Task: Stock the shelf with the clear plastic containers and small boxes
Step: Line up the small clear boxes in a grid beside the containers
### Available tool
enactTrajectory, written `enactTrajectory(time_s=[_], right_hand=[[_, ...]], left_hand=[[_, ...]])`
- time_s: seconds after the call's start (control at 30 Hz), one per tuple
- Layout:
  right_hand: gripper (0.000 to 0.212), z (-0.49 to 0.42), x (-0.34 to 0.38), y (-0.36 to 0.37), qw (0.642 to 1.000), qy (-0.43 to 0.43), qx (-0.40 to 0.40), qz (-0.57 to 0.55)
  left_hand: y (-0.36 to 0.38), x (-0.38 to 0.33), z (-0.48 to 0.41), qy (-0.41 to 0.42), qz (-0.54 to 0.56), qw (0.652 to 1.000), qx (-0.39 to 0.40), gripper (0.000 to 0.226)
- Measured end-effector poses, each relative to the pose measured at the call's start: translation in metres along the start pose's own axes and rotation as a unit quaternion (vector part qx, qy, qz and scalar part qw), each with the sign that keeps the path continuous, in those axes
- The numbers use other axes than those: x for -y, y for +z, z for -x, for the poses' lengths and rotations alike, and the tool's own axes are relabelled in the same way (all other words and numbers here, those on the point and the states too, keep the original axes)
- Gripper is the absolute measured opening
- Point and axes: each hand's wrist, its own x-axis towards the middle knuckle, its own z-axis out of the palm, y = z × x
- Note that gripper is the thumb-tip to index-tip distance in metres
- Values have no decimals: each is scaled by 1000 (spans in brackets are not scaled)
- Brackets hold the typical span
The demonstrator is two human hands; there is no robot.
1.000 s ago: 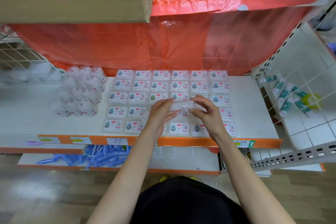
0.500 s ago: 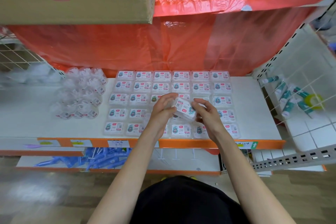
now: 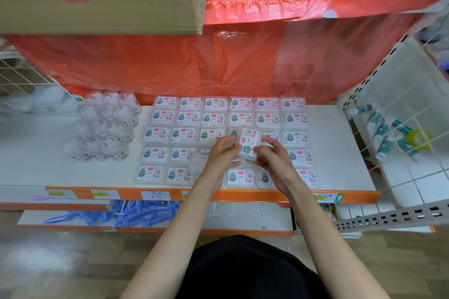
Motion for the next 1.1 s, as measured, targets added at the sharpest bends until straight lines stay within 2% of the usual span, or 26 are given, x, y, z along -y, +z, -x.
enactTrajectory(time_s=[0.07, 0.13, 0.23, 0.33, 0.67, 0.77, 0.83, 0.93, 1.03, 1.1], right_hand=[[47, 1, 2, -2, 999, -10, 5, 37], [56, 1, 2, -7, 989, -62, -10, 132], [69, -2, 1, -17, 940, -191, -9, 281], [65, -2, 5, -20, 897, -239, 34, 370], [64, -4, 4, -19, 861, -277, 50, 423], [62, -5, 1, -24, 851, -300, 19, 430], [60, -5, 1, -30, 854, -304, -16, 422], [59, -8, 2, -42, 853, -307, -76, 414], [59, -12, 3, -57, 853, -282, -133, 418], [59, -16, 3, -64, 848, -261, -142, 438]], left_hand=[[-1, -1, -3, 6, -6, 1000, -4, 30], [-2, -4, -5, 16, -11, 1000, -6, 27], [-4, -6, -7, 19, -27, 999, -2, 26], [-2, -5, -9, 19, -46, 999, 16, 27], [2, 0, -12, 37, -78, 996, 32, 24], [6, 1, -12, 35, -72, 997, -8, 22], [7, 5, -14, 79, -114, 989, -46, 25], [7, 14, -10, 193, -246, 947, -67, 26], [10, 29, -8, 276, -427, 860, -37, 26], [14, 39, -6, 281, -509, 813, 0, 30]])
